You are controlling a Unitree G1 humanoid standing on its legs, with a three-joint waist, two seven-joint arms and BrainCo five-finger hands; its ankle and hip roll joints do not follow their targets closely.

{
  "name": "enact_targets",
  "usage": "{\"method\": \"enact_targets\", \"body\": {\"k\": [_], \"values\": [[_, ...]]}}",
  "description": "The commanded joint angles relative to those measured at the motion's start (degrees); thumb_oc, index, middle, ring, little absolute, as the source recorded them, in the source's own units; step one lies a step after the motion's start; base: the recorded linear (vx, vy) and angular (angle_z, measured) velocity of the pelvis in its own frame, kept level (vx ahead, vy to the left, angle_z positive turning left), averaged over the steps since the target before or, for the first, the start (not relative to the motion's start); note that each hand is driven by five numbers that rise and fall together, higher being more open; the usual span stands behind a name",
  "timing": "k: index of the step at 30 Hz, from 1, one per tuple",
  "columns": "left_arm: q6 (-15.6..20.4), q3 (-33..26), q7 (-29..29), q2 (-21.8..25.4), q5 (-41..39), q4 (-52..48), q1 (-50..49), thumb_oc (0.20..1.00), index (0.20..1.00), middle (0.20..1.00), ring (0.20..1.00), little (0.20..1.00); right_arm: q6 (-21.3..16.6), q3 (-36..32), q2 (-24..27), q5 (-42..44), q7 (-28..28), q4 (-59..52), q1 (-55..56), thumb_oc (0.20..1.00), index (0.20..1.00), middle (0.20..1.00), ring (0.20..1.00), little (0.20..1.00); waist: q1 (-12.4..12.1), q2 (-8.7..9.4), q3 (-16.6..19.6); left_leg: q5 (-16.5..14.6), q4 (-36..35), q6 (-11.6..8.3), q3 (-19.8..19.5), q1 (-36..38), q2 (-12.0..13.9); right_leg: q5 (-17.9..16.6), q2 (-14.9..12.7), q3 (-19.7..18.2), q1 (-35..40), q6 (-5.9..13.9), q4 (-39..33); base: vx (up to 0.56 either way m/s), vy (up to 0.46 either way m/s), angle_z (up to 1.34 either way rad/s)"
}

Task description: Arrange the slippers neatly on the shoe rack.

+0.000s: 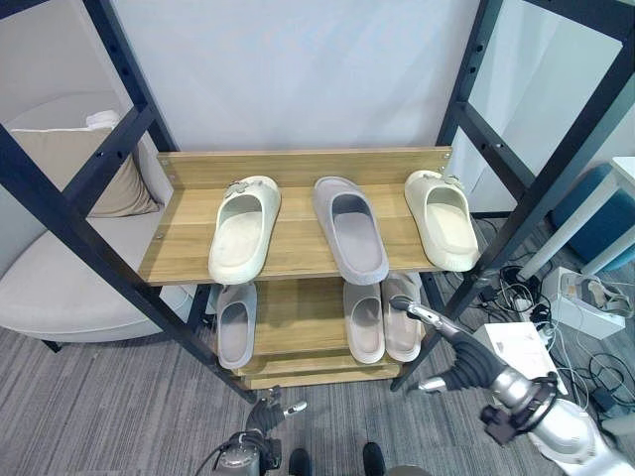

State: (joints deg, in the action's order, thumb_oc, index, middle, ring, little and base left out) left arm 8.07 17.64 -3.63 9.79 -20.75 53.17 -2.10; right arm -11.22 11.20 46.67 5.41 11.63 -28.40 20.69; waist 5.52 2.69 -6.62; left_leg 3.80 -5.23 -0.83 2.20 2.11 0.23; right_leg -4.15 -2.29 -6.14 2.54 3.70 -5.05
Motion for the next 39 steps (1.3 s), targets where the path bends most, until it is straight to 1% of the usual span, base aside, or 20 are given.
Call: {"method": "enact_targets", "body": {"k": [1,2,6,8,9,10,11,12,13,14,16,21,22,28,30,34,36,37,38,39], "values": [[1.8,-1.5,1.1,1.2,3.5,2.8,5.3,1.000,1.000,1.000,1.000,1.000,-4.2,-2.5,2.3,7.9,1.8,-7.1,-1.0,1.000,1.000,1.000,1.000,1.000,-0.6,2.17,-0.8,-3.5,0.2,-2.14,0.4,2.1,1.5,6.1,-2.6,1.3,4.2,3.44,0.4,-0.03,0.004,-0.02],[1.7,-1.7,1.2,1.3,3.7,3.7,5.3,1.000,1.000,1.000,1.000,1.000,-4.3,-4.4,4.9,9.6,2.5,-9.0,0.0,1.000,1.000,1.000,1.000,1.000,-0.4,2.32,-0.5,-3.4,0.2,-2.21,0.5,2.0,1.5,6.0,-2.6,1.4,4.1,3.46,0.5,0.00,0.000,0.00],[1.8,-2.2,1.1,1.3,4.0,4.4,5.5,1.000,1.000,1.000,1.000,1.000,-5.0,-6.8,8.0,10.5,2.4,-11.5,0.6,1.000,1.000,1.000,1.000,1.000,-0.2,2.46,-0.2,-3.4,0.2,-2.35,0.7,1.9,1.6,5.7,-2.6,1.3,3.9,3.48,0.4,0.00,0.000,0.00],[1.9,-2.5,0.9,1.2,4.0,4.8,5.3,1.000,1.000,1.000,1.000,1.000,-5.8,-9.1,9.6,10.6,1.0,-12.7,0.1,1.000,1.000,1.000,1.000,1.000,-0.1,2.55,0.1,-3.3,0.2,-2.40,1.0,1.7,1.7,5.5,-2.6,1.4,3.7,3.57,0.4,-0.01,0.008,-0.02],[2.1,-2.6,0.8,1.2,3.3,4.2,5.0,1.000,1.000,1.000,1.000,1.000,-6.8,-12.3,10.4,10.0,-1.1,-13.4,-1.0,1.000,1.000,1.000,1.000,1.000,0.1,2.54,0.4,-3.3,0.2,-2.40,1.1,1.6,1.8,5.4,-2.6,1.4,3.5,3.66,0.4,-0.01,0.013,-0.05],[2.1,-2.5,0.8,1.1,3.3,4.2,5.0,1.000,1.000,1.000,1.000,1.000,-6.7,-12.4,10.4,10.0,-1.1,-13.5,-0.9,1.000,1.000,1.000,1.000,1.000,0.0,2.52,0.4,-3.3,0.2,-2.40,1.1,1.6,1.8,5.4,-2.6,1.4,3.5,3.66,0.4,-0.01,0.024,-0.05],[2.2,-2.4,0.7,1.1,2.9,3.8,4.5,1.000,1.000,1.000,1.000,1.000,-7.5,-15.2,10.2,7.8,-3.9,-13.2,-3.7,1.000,1.000,1.000,1.000,1.000,0.1,2.45,0.7,-3.3,0.2,-2.40,1.1,1.6,1.8,5.3,-2.7,1.5,3.5,3.75,0.3,0.00,0.000,0.00],[2.2,-2.4,0.7,1.1,2.9,3.8,4.5,1.000,1.000,1.000,1.000,1.000,-7.5,-15.2,10.1,7.8,-4.0,-13.2,-3.7,1.000,1.000,1.000,1.000,1.000,0.1,2.46,0.6,-3.3,0.2,-2.40,1.1,1.6,1.8,5.3,-2.7,1.5,3.5,3.76,0.3,0.00,0.000,0.00],[2.4,-2.2,0.7,1.0,2.4,3.4,4.3,1.000,1.000,1.000,1.000,1.000,-7.9,-17.2,9.8,6.0,-6.2,-12.9,-5.7,1.000,1.000,1.000,1.000,1.000,0.1,2.38,0.8,-3.4,0.2,-2.34,1.1,1.6,1.7,5.3,-2.7,1.5,3.5,3.79,0.4,0.00,0.000,0.00],[2.5,-1.8,0.6,0.8,1.5,2.9,4.0,1.000,1.000,1.000,1.000,1.000,-8.3,-18.3,8.1,5.3,-8.7,-11.6,-9.2,1.000,1.000,1.000,1.000,1.000,-0.1,2.26,1.0,-3.5,0.2,-2.22,1.1,1.7,1.7,5.2,-2.8,1.6,3.6,3.89,0.4,0.01,0.032,0.00],[2.6,-1.6,0.6,0.8,0.7,2.2,3.4,1.000,1.000,1.000,1.000,1.000,-8.3,-18.8,6.1,3.3,-11.0,-10.4,-12.7,1.000,1.000,1.000,1.000,1.000,-0.5,2.06,1.2,-3.6,0.2,-2.10,0.9,1.8,1.6,5.3,-2.9,1.6,3.7,3.93,0.4,0.01,0.017,-0.01],[2.2,-1.5,0.9,1.1,0.1,1.8,2.6,1.000,1.000,1.000,1.000,1.000,-7.5,-14.9,3.7,0.8,-13.7,-5.6,-20.9,1.000,1.000,1.000,1.000,1.000,-1.6,2.03,1.3,-3.9,0.2,-1.85,0.5,2.1,1.4,5.4,-3.1,1.9,4.1,3.89,0.5,0.01,0.011,0.02],[2.0,-1.5,1.0,1.4,0.0,1.7,2.2,1.000,1.000,1.000,1.000,1.000,-6.7,-13.0,3.1,-1.2,-14.9,-2.5,-24.6,1.000,1.000,1.000,1.000,1.000,-2.5,2.09,1.2,-4.0,0.2,-1.71,0.2,2.2,1.3,5.6,-3.3,2.2,4.3,3.85,0.5,0.01,0.013,0.08],[1.8,-1.8,1.0,2.1,-0.5,1.2,1.7,1.000,1.000,1.000,1.000,1.000,-4.5,-8.3,2.3,-7.1,-17.9,5.4,-32.3,1.000,1.000,1.000,1.000,1.000,-4.2,2.58,0.8,-4.2,0.2,-1.39,-0.7,2.3,1.0,5.9,-3.6,3.0,5.0,3.84,0.4,0.03,0.017,0.07],[1.6,-1.7,1.1,2.6,-0.8,0.8,1.1,1.000,1.000,1.000,1.000,1.000,-2.7,-5.9,1.7,-10.1,-19.6,10.9,-36.3,1.000,1.000,1.000,1.000,1.000,-5.4,2.80,0.6,-4.4,0.2,-1.13,-1.2,2.4,0.8,6.2,-3.7,3.3,5.4,3.82,0.3,0.05,0.017,0.13],[1.4,-1.8,1.0,3.0,-1.1,0.7,0.7,1.000,1.000,1.000,1.000,1.000,-1.6,-3.7,0.6,-11.2,-21.0,16.2,-39.8,1.000,1.000,1.000,1.000,1.000,-6.5,2.97,0.3,-4.5,0.2,-0.93,-1.7,2.5,0.7,6.4,-3.9,3.6,5.6,3.78,0.2,0.05,0.019,0.07],[1.3,-1.7,0.9,3.2,-1.5,0.7,0.2,1.000,1.000,1.000,1.000,1.000,-0.9,-2.5,-0.8,-11.0,-22.2,19.8,-41.8,1.000,1.000,1.000,1.000,1.000,-7.3,3.07,0.1,-4.5,0.2,-0.84,-2.0,2.3,0.5,6.4,-4.0,3.9,5.7,3.81,0.0,0.05,0.020,0.03],[1.2,-1.7,0.9,3.4,-1.4,0.8,-0.1,1.000,1.000,1.000,1.000,1.000,-0.1,-1.6,-2.2,-11.0,-22.9,22.5,-43.6,1.000,1.000,1.000,1.000,1.000,-8.3,3.04,0.0,-4.4,0.2,-0.83,-2.3,2.0,0.4,6.5,-4.1,4.4,5.7,3.85,0.0,0.03,0.014,0.01],[1.2,-1.7,0.9,3.4,-1.4,0.8,-0.1,1.000,1.000,1.000,1.000,1.000,-0.1,-1.5,-2.3,-11.0,-22.9,22.6,-43.7,1.000,1.000,1.000,1.000,1.000,-8.3,3.06,0.0,-4.4,0.2,-0.82,-2.3,2.0,0.4,6.5,-4.1,4.4,5.7,3.85,0.0,0.05,0.024,0.07],[1.1,-1.7,0.7,3.5,-1.6,1.3,0.0,1.000,1.000,1.000,1.000,1.000,0.7,-0.4,-2.7,-12.2,-23.3,24.9,-45.9,1.000,1.000,1.000,1.000,1.000,-9.0,3.15,-0.1,-4.3,0.2,-0.82,-2.6,1.6,0.3,6.5,-4.2,4.8,5.6,3.95,0.0,0.02,0.010,0.12]]}}
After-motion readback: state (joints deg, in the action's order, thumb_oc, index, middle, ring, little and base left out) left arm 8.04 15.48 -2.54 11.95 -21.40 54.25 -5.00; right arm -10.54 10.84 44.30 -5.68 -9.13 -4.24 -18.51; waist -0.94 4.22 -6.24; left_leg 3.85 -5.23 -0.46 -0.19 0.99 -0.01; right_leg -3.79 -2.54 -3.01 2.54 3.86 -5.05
